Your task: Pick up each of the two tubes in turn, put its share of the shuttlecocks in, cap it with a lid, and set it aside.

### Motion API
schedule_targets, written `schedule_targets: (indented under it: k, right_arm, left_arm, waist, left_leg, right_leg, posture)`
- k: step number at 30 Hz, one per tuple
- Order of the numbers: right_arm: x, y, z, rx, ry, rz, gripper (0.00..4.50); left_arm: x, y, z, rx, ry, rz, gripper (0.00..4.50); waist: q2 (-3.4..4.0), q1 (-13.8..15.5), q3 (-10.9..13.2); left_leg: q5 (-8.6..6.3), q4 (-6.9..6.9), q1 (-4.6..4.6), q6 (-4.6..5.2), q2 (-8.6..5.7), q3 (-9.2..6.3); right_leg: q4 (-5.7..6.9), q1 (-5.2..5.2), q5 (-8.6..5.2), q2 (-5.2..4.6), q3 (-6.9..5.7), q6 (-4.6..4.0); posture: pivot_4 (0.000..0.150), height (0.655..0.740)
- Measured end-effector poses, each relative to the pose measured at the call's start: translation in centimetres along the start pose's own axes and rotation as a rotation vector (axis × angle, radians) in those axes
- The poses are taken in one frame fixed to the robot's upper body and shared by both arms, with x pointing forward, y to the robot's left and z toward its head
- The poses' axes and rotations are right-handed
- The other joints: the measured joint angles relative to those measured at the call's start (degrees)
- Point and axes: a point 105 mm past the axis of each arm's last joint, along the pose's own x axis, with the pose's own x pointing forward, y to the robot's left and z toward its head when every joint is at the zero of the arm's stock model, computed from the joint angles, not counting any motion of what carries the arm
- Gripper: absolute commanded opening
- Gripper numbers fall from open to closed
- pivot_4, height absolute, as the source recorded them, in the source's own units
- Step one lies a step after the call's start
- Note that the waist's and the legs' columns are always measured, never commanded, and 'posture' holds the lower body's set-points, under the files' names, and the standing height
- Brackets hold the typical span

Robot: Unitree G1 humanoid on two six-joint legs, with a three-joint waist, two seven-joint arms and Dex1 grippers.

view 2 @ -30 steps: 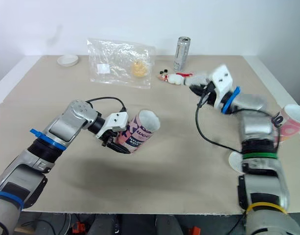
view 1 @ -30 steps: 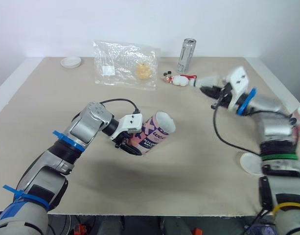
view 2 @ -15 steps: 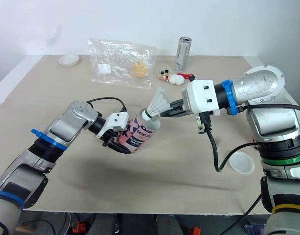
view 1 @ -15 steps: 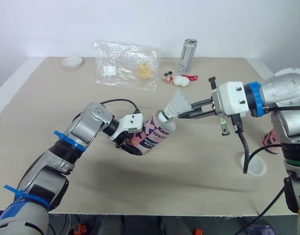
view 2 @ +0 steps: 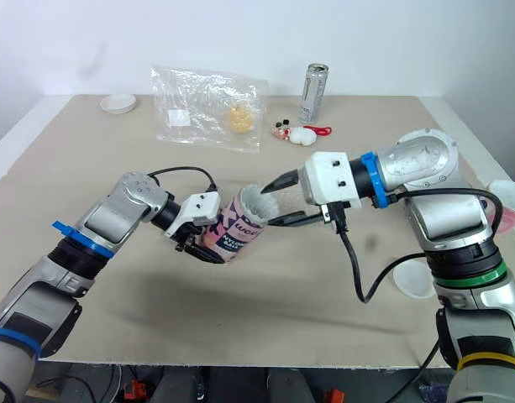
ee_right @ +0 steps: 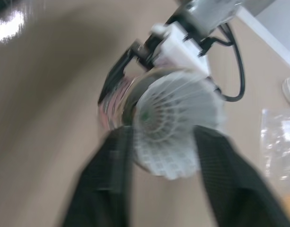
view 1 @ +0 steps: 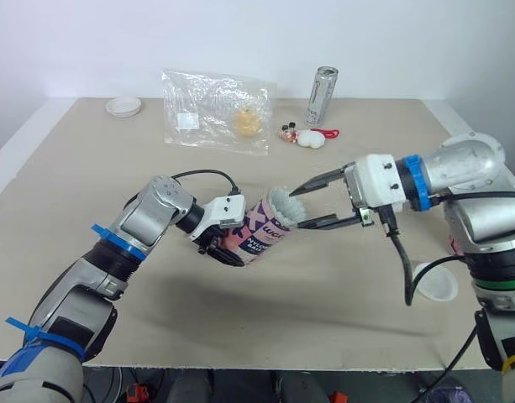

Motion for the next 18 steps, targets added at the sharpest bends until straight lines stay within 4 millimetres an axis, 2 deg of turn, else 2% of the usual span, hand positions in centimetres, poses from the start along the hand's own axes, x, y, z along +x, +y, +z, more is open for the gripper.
schedule_targets:
  k: [1, 2, 6, 8, 10, 13, 15, 18]
  right_arm:
    - [-0.1, -0.1, 0.3, 0.037, -0.023, -0.005, 4.28]
    - [-0.3, -0.3, 0.7, 0.115, -0.066, -0.015, 4.44]
    - [-2.1, -2.3, 2.8, 0.257, -0.182, -0.117, 4.44]
    - [-3.0, -3.2, 2.8, 0.281, -0.194, -0.173, 4.44]
    - [-3.4, -3.8, 1.4, 0.312, -0.164, -0.225, 3.91]
    - [-2.8, -3.6, -0.1, 0.313, -0.105, -0.21, 2.81]
    - [-2.1, -3.0, -0.3, 0.296, -0.081, -0.158, 1.67]
    - [-1.2, -2.6, -0.2, 0.286, -0.079, -0.107, 0.51]
  left_arm:
    - [0.0, 0.0, 0.0, 0.0, 0.001, 0.0, 2.75]
    - [-0.1, 0.0, -0.1, 0.001, 0.003, 0.001, 2.75]
    - [-0.1, 0.0, -0.1, -0.001, 0.005, 0.003, 2.75]
    - [-0.1, 0.0, -0.1, -0.001, 0.006, 0.002, 2.75]
    - [-0.1, -0.1, -0.1, 0.001, 0.006, 0.0, 2.75]
    - [-0.2, -0.1, -0.1, 0.004, 0.007, -0.001, 2.75]
    - [-0.2, -0.1, -0.1, 0.005, 0.008, -0.005, 2.75]
    - [-0.2, -0.1, 0.0, 0.007, 0.009, -0.008, 2.75]
  waist:
    - [0.0, 0.0, 0.0]
    - [0.0, 0.0, 0.0]
    - [-0.01, 0.0, 0.0]
    - [-0.02, 0.0, 0.0]
    - [-0.04, 0.0, 0.0]
    - [-0.03, -0.1, 0.0]
    - [-0.03, 0.0, 0.0]
    - [-0.03, 0.0, 0.0]
  left_leg:
    - [0.0, 0.0, 0.0, 0.0, 0.0, -0.01]
    - [0.0, 0.0, 0.0, 0.0, 0.0, -0.01]
    - [0.0, 0.02, 0.01, 0.0, 0.01, -0.02]
    - [0.0, 0.03, 0.02, 0.0, 0.02, -0.02]
    - [0.0, 0.04, 0.01, 0.0, 0.01, 0.02]
    - [0.0, -0.02, 0.01, 0.0, 0.01, 0.03]
    - [-0.01, -0.04, 0.0, 0.01, 0.02, 0.01]
    - [-0.01, -0.05, -0.01, 0.01, 0.01, 0.01]
  right_leg:
    - [0.01, 0.0, -0.01, 0.0, -0.01, -0.01]
    - [0.03, -0.01, 0.01, 0.0, 0.0, -0.04]
    - [0.08, -0.02, 0.02, 0.01, -0.02, -0.07]
    - [0.08, -0.01, 0.0, 0.02, -0.04, -0.05]
    - [0.07, -0.04, 0.0, 0.01, -0.01, -0.03]
    - [0.08, -0.08, -0.05, 0.03, 0.0, -0.05]
    - [0.12, -0.08, -0.12, 0.03, -0.02, -0.05]
    - [0.12, -0.09, -0.14, 0.03, -0.02, -0.05]
  posture:
    - [0.15, 0.74]
    - [0.15, 0.74]
    - [0.15, 0.74]
    - [0.15, 0.74]
    - [0.15, 0.74]
    - [0.15, 0.74]
    - [0.15, 0.74]
    - [0.15, 0.74]
